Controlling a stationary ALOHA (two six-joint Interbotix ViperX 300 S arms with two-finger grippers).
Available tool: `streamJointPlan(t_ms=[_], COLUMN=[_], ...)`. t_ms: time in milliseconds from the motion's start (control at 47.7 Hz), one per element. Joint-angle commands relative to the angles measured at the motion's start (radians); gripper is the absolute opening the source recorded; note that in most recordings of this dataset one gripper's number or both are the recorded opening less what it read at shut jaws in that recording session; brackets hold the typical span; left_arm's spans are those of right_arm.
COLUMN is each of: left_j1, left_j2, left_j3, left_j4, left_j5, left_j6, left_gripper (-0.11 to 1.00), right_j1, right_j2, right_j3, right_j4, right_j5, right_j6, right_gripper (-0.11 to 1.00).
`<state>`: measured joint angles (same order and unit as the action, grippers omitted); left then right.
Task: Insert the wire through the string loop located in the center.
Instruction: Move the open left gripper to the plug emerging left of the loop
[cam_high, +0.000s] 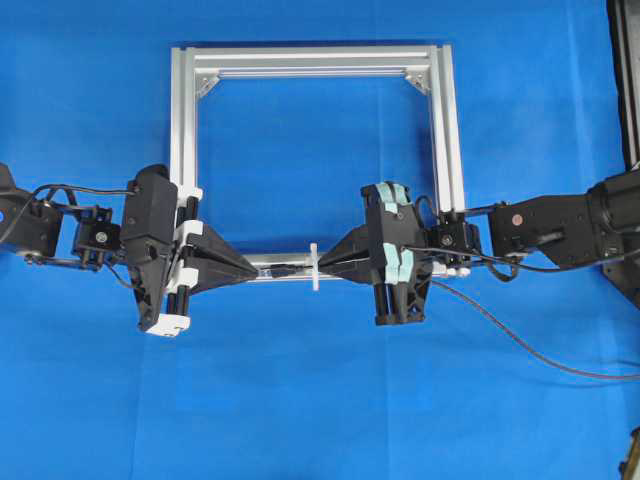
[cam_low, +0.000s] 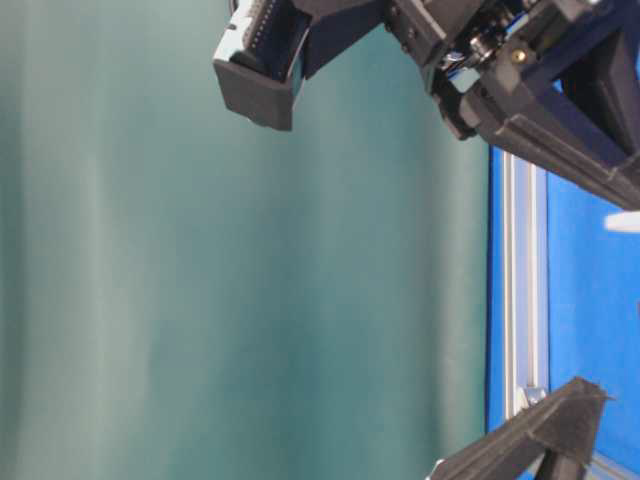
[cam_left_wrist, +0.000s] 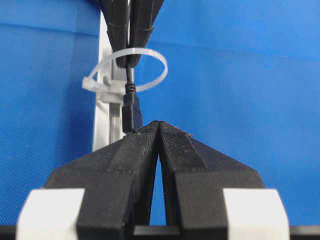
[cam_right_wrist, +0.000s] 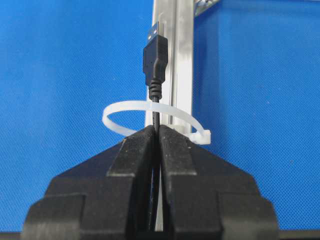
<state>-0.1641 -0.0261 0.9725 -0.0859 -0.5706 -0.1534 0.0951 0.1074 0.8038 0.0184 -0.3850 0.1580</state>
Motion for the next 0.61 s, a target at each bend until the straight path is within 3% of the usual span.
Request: streamJointPlan(t_ms=[0, 419, 503, 587], left_j1=[-0.005, -0.026, -0.026, -0.026], left_j2=[-0.018, -0.012, -0.012, -0.012], left_j3=[-0.018, -0.028, -0.029, -0.032], left_j4=[0.005, 0.014, 0.012, 0.012], left_j5=[-0.005, -0.006, -0.006, -0.006], left_j6=[0.003, 0.009, 0.009, 0.008], left_gripper=[0.0, 0.01, 0.12, 0.35], right_j1=[0.003, 0.003, 0.003, 0.003], right_j2=[-0.011, -0.011, -0.011, -0.011], right_j3=[-0.011, -0.011, -0.011, -0.011], right_j4=[0.002, 0.002, 0.002, 0.002], right_j5=[-0.006, -0.006, -0.006, -0.008], right_j6=[0.0, 0.0, 0.0, 0.0], right_gripper=[-0.03, -0.03, -0.03, -0.03])
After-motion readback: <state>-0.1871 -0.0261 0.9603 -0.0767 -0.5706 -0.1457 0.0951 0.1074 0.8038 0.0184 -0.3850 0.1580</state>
